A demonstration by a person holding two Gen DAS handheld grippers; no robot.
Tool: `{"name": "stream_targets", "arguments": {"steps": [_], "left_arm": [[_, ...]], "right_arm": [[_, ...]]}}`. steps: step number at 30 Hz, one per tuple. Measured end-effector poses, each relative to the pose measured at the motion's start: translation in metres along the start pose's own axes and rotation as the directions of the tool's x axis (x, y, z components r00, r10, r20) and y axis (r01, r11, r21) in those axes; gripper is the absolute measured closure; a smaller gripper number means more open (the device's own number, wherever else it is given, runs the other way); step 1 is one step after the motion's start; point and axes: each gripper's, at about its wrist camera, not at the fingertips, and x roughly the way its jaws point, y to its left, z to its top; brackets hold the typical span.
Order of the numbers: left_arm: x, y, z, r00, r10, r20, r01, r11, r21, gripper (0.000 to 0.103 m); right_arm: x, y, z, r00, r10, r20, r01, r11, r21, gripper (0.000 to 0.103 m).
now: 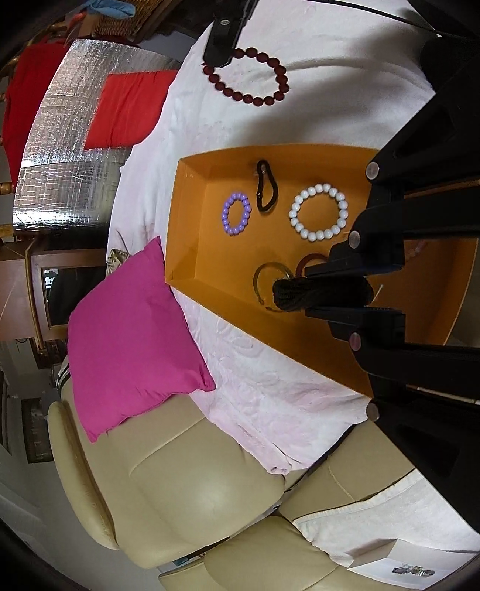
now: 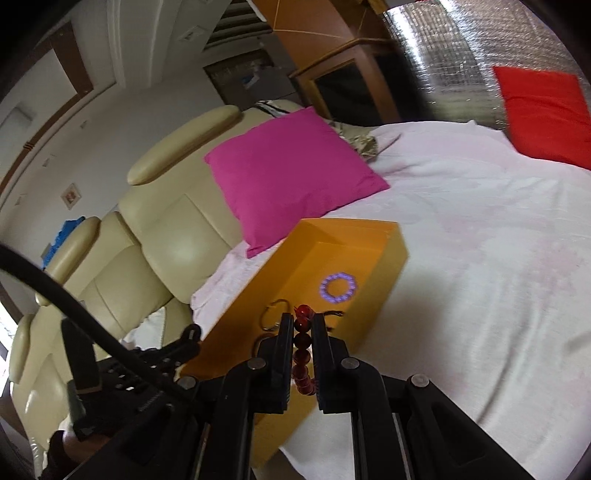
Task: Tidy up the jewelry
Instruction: 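Lower both items into the orange box and open both tools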
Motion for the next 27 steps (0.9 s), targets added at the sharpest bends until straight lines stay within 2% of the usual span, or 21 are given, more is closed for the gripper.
{"name": "stream_targets", "arguments": {"steps": [12, 19, 27], "left_arm": [[0.024, 0.010, -0.006, 0.997, 0.039, -0.064, -0.040, 0.999, -0.007, 0.089], [0.034, 0.012, -0.007, 0.995, 0.057, -0.079, -0.058, 0.998, -0.005, 0.089], [0.042, 0.012, -0.007, 0.994, 0.058, -0.092, -0.059, 0.998, -0.006, 0.089]], "right_arm": [[0.063, 0.031, 0.005, 0.991, 0.090, -0.097, -0.095, 0.994, -0.045, 0.092], [0.105, 0.032, 0.012, 0.978, 0.103, -0.181, -0.111, 0.993, -0.033, 0.092], [0.139, 0.027, 0.017, 0.963, 0.079, -0.259, -0.085, 0.996, -0.009, 0.092]]}}
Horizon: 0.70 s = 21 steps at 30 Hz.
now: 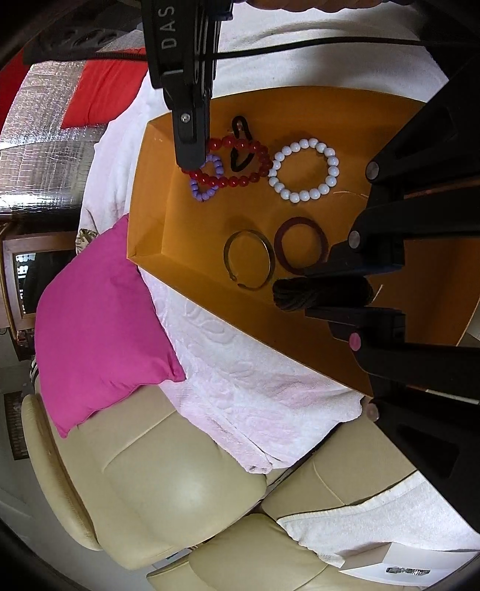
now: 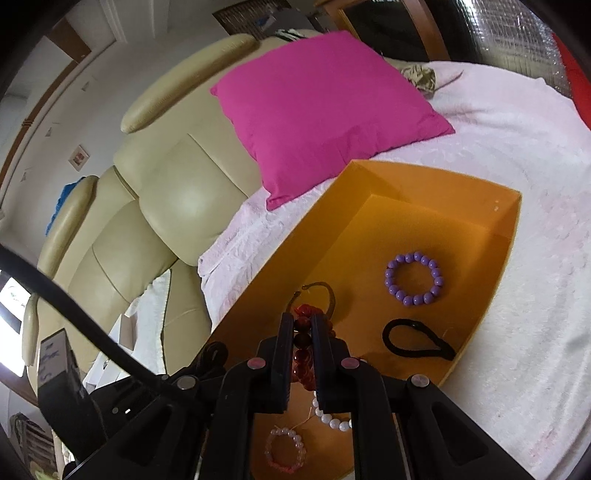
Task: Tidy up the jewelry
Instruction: 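Lower both items into the orange box and open both tools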
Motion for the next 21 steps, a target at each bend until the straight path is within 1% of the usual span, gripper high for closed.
{"name": "stream_targets", "arguments": {"steps": [9, 15, 21], "left_arm": [[0.006, 0.000, 0.000, 1.000, 0.004, -0.014, -0.004, 1.000, 0.006, 0.089], [0.014, -0.002, -0.003, 0.999, 0.004, -0.038, -0.003, 1.000, 0.009, 0.088], [0.027, -0.001, -0.004, 0.997, -0.004, -0.076, 0.004, 1.000, 0.002, 0.088]], "right_arm": [[0.018, -0.004, -0.001, 0.998, -0.033, -0.046, 0.034, 0.999, 0.015, 0.092], [0.023, -0.009, -0.001, 0.997, -0.036, -0.061, 0.039, 0.998, 0.041, 0.092], [0.026, -0.010, 0.001, 0.997, -0.046, -0.067, 0.049, 0.998, 0.037, 0.092]]}}
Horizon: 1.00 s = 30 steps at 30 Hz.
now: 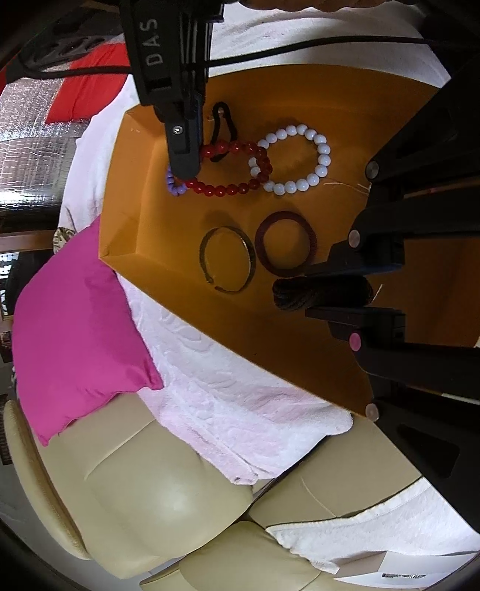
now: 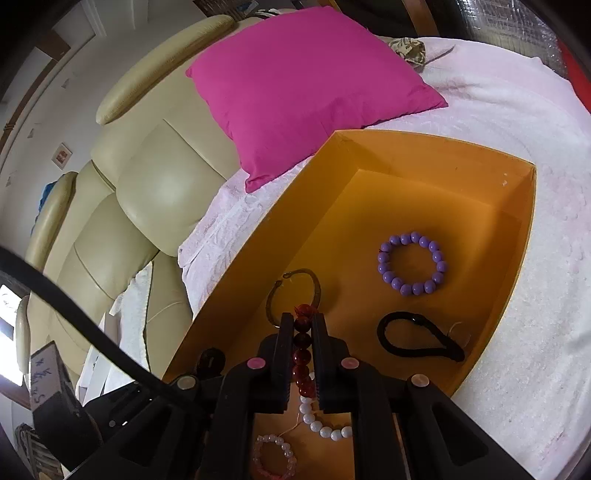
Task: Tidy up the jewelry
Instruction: 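Lower both items into the orange box and open both tools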
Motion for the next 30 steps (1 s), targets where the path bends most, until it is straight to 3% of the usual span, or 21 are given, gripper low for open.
{"name": "stream_targets", "arguments": {"steps": [8, 9, 14, 20, 23, 25, 30], "left_arm": [[0.019, -0.004, 0.003, 0.998, -0.017, -0.058, 0.016, 1.000, -0.024, 0.085], [0.021, -0.005, 0.004, 0.998, -0.015, -0.064, 0.013, 1.000, -0.028, 0.077], [0.022, -0.009, 0.004, 0.998, -0.006, -0.067, 0.004, 0.999, -0.035, 0.062], [0.004, -0.007, 0.007, 1.000, 0.019, -0.015, -0.020, 0.998, -0.052, 0.047], [-0.014, -0.011, 0.008, 0.999, 0.028, 0.030, -0.027, 0.998, -0.053, 0.043], [-0.025, -0.013, 0.010, 0.998, 0.032, 0.054, -0.029, 0.998, -0.048, 0.041], [-0.057, -0.019, 0.018, 0.991, 0.038, 0.126, -0.034, 0.999, -0.038, 0.034]], "right_arm": [[0.005, -0.002, 0.006, 1.000, -0.022, 0.004, 0.022, 1.000, 0.007, 0.089], [0.004, -0.003, 0.006, 1.000, -0.028, 0.008, 0.028, 1.000, 0.009, 0.089], [-0.006, -0.010, 0.010, 0.997, -0.053, 0.057, 0.052, 0.998, 0.023, 0.089], [-0.032, -0.015, 0.009, 0.993, -0.055, 0.101, 0.052, 0.998, 0.031, 0.089], [-0.048, -0.018, 0.004, 0.992, -0.065, 0.111, 0.061, 0.997, 0.042, 0.071], [-0.059, -0.019, 0.000, 0.988, -0.078, 0.133, 0.073, 0.996, 0.042, 0.047], [-0.096, -0.017, -0.018, 0.975, -0.117, 0.189, 0.116, 0.993, 0.021, 0.044]]}}
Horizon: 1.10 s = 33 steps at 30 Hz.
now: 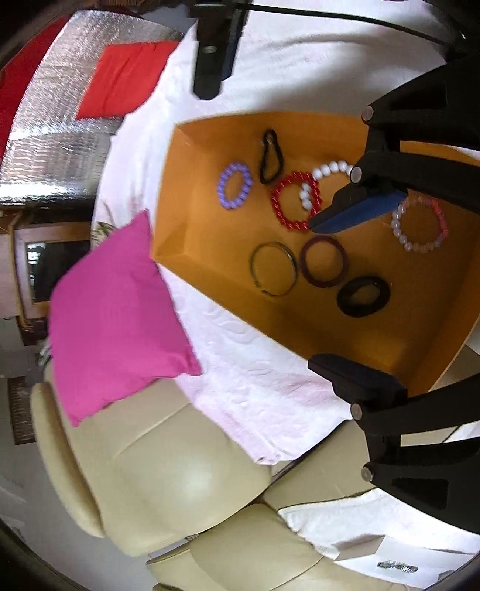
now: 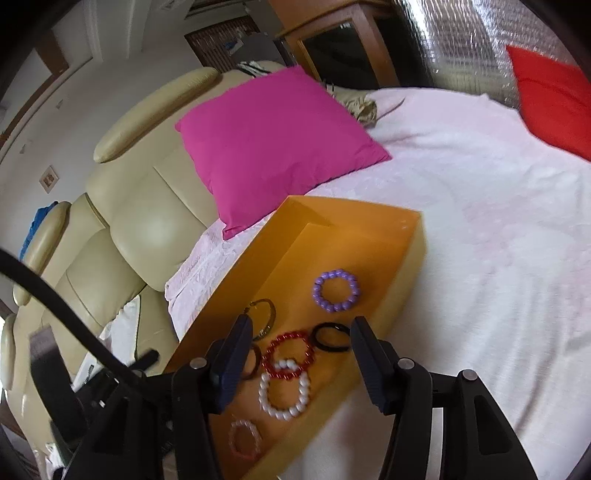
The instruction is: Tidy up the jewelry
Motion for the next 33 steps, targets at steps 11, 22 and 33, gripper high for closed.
{"name": "stream_targets", "arguments": {"steps": [11, 22, 33], "left_arm": [[-0.074, -0.015, 0.009, 0.994, -0.014, 0.111, 0.013, 1.000, 0.008, 0.030], [-0.161, -0.018, -0.008, 0.985, 0.049, 0.166, -0.046, 0.999, -0.020, 0.029], [-0.252, -0.011, -0.049, 0.938, 0.122, 0.325, -0.153, 0.985, 0.073, 0.029]], "right_arm": [[-0.092, 0.007, -0.037, 0.988, -0.101, 0.116, 0.108, 0.993, -0.055, 0.043], [-0.199, 0.052, -0.094, 0.961, -0.123, 0.248, 0.157, 0.980, -0.121, 0.037], [-0.276, 0.108, -0.157, 0.925, -0.123, 0.359, 0.168, 0.981, -0.096, 0.033]]}}
